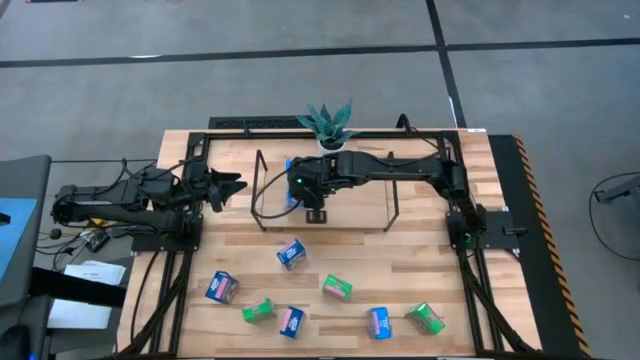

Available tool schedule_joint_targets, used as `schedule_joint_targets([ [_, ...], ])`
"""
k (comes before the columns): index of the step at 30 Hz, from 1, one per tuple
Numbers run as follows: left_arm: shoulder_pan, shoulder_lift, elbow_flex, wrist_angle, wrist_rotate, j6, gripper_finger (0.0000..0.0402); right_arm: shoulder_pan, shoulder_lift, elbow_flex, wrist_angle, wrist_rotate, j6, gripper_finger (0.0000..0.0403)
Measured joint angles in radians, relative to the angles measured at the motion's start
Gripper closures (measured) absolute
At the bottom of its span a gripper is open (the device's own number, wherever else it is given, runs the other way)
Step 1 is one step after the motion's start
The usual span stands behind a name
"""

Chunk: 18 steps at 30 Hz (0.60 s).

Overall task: Stack cereal on shelf
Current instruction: Put the top light blue cereal box on the shelf aligned with the other light blue cereal box

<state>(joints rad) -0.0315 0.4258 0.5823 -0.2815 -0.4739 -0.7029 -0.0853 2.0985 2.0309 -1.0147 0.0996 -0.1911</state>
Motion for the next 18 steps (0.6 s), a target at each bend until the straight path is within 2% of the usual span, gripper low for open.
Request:
schedule_joint_targets([
  [10,0.000,0.000,0.000,0.002,-0.009,-0.001,0.0102,-0.002,0.015,0.002,0.010,0.015,0.030,0.0244],
  [18,0.000,0.000,0.000,0.003,-0.009,-0.013,0.0102,-0.017,0.016,0.002,0.020,0.015,0.061,0.0249],
])
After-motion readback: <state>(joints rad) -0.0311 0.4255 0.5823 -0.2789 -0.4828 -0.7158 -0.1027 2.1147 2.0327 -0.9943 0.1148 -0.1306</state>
